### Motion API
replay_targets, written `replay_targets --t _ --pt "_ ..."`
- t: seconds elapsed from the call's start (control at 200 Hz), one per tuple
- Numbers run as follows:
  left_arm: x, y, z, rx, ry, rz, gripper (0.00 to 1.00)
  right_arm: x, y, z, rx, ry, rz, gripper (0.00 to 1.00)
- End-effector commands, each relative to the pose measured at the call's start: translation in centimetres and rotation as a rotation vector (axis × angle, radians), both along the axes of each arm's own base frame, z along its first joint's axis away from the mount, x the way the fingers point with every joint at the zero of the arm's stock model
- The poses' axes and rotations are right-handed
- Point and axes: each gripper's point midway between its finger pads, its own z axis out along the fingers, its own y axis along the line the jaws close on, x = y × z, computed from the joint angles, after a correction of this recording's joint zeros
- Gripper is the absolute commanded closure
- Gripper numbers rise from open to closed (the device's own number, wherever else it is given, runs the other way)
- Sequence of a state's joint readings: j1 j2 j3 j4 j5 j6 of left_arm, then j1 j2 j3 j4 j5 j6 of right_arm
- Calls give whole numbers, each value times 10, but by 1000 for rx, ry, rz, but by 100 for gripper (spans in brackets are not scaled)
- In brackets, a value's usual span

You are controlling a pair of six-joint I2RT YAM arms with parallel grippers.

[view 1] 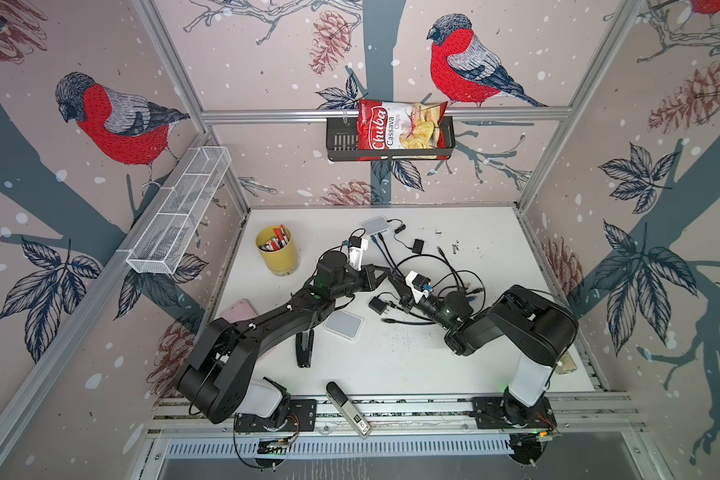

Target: Insert the plug into the switch port

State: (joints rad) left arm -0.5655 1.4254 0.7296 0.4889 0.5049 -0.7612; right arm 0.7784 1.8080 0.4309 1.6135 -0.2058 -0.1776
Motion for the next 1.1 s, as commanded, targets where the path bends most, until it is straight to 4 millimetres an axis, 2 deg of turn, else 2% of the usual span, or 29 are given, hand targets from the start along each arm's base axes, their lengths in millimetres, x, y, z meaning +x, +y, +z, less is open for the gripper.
replay_targets --t 0.0,0.11,0.225,0.26,0.28,0.39,0.46,0.54,0.71,0.945,1.096 --pt "-1 -3 10 -32 -27 -15 100 -4 -5 26 80 -70 -6 92" --pt "-1 -2 9 -32 -25 -13 100 -3 -5 25 70 -71 -4 98" --pt "1 -1 5 -18 -18 -5 100 -4 -4 24 57 -67 -1 98" --pt "2 2 3 -7 -14 5 86 -5 -4 23 47 -60 3 98" --pt "3 5 2 -1 -10 16 74 -5 -3 21 35 -52 6 99" --pt "9 24 -1 37 -15 90 35 -1 1 5 -49 28 13 98" --pt "14 38 -1 86 -32 146 18 0 1 -4 -100 86 6 99" --pt "18 51 1 150 -61 192 5 3 -1 -15 -156 158 -13 99" --pt "20 75 -11 308 -43 260 4 5 -8 -32 -238 246 -38 98" --pt "7 102 -61 624 94 222 4 15 -23 -42 -262 402 -101 98" --pt "-3 120 -77 758 137 227 4 19 -30 -44 -289 469 -132 98"
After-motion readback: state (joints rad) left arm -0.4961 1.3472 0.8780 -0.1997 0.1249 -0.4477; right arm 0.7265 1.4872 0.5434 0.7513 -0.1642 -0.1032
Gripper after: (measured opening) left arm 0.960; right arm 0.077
